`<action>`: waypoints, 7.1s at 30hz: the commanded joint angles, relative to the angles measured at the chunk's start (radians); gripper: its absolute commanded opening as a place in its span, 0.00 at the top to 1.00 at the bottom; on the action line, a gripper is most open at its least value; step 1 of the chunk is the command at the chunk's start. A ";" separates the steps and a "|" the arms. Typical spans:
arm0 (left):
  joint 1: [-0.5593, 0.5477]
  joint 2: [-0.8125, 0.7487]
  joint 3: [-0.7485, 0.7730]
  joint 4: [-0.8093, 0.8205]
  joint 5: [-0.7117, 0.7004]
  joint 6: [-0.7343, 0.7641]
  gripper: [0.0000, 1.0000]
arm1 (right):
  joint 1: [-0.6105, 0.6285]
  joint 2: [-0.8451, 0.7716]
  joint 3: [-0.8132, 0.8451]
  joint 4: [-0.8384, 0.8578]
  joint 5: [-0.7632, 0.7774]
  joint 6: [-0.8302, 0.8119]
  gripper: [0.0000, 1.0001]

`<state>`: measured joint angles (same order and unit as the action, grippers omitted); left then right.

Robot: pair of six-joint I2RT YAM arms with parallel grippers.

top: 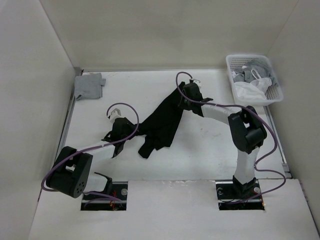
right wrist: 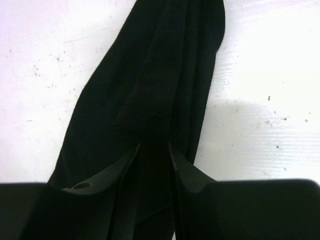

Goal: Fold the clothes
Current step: Flatten the tank top out

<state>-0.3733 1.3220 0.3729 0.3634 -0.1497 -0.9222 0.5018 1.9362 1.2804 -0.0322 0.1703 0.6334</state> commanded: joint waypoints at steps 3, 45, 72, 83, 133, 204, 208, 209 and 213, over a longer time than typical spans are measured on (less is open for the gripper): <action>0.007 -0.018 0.000 0.048 0.006 0.016 0.84 | -0.032 0.050 0.040 0.063 -0.014 0.051 0.71; 0.015 -0.003 -0.011 0.057 0.015 0.017 0.84 | 0.001 0.063 0.039 0.092 0.012 0.049 0.74; 0.030 0.039 -0.005 0.086 0.047 0.011 0.85 | -0.029 0.136 0.083 0.117 -0.015 0.065 0.83; 0.034 -0.044 0.087 0.105 0.050 -0.017 0.99 | -0.022 -0.140 0.009 0.198 0.003 -0.020 0.96; 0.026 -0.159 0.075 -0.146 -0.095 0.117 0.63 | 0.277 -1.278 -1.044 0.063 0.058 0.241 0.94; -0.377 -0.638 0.868 -0.509 -0.616 0.387 1.00 | 0.552 -1.265 -0.007 -0.132 0.503 -0.338 1.00; -0.434 -0.568 1.081 -0.417 -0.616 0.525 1.00 | 0.660 -1.119 0.322 -0.101 0.583 -0.571 1.00; -0.448 -0.537 1.141 -0.414 -0.614 0.554 1.00 | 0.672 -1.073 0.403 -0.104 0.598 -0.622 1.00; -0.473 -0.429 1.268 -0.382 -0.633 0.657 1.00 | 0.685 -0.936 0.589 -0.107 0.595 -0.728 1.00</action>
<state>-0.8345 0.7982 1.5921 -0.0620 -0.7593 -0.4026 1.1797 0.9096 1.8114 -0.1230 0.7086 0.0784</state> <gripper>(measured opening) 0.010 0.008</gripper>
